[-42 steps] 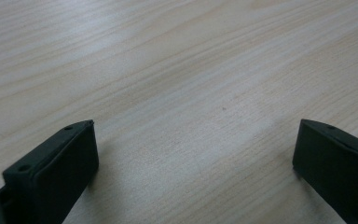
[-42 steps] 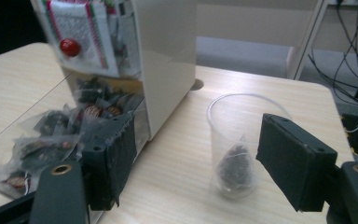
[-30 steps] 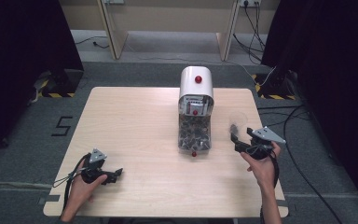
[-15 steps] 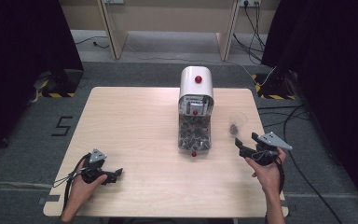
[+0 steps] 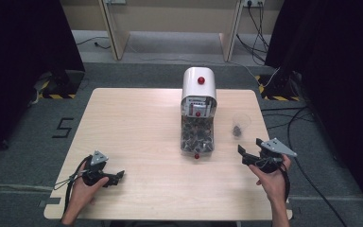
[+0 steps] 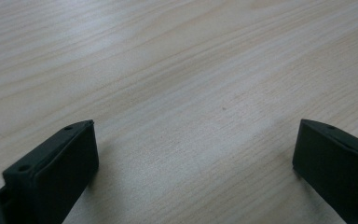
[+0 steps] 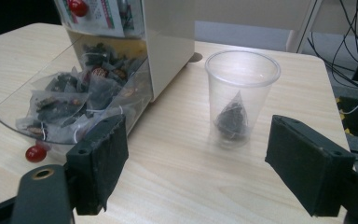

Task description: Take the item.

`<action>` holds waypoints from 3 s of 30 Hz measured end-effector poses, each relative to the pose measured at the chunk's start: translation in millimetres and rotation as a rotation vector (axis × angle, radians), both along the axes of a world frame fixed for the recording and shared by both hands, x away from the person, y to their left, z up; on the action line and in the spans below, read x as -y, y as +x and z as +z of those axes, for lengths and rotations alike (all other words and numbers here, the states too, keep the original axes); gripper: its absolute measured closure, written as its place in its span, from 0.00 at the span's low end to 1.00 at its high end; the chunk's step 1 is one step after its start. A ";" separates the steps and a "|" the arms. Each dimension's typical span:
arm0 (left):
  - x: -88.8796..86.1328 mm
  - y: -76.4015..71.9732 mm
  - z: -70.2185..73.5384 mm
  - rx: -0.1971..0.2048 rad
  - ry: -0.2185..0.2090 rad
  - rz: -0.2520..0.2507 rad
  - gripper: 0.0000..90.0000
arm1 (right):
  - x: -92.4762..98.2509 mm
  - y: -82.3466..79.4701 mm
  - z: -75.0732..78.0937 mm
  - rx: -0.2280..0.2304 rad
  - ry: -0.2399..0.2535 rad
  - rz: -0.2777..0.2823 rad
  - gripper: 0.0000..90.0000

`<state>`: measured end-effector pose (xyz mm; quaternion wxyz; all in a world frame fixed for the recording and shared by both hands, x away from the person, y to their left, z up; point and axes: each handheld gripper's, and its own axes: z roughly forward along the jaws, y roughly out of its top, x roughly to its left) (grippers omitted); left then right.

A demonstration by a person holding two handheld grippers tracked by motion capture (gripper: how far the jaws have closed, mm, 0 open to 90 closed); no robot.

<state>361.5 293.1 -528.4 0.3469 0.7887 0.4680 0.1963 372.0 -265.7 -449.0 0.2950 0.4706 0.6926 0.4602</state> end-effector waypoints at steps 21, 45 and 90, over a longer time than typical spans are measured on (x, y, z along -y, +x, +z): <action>0.0 0.0 0.0 0.000 0.000 0.000 0.00 | -2.4 -18.4 -15.4 -0.052 -0.032 0.023 0.22; 0.0 0.0 0.0 0.000 0.000 0.000 0.00 | -7.7 -40.1 -36.2 -0.106 -0.046 0.050 0.21; 0.0 0.0 0.0 0.000 0.000 0.000 0.00 | -11.1 -75.4 -57.3 -0.154 -0.048 0.078 0.20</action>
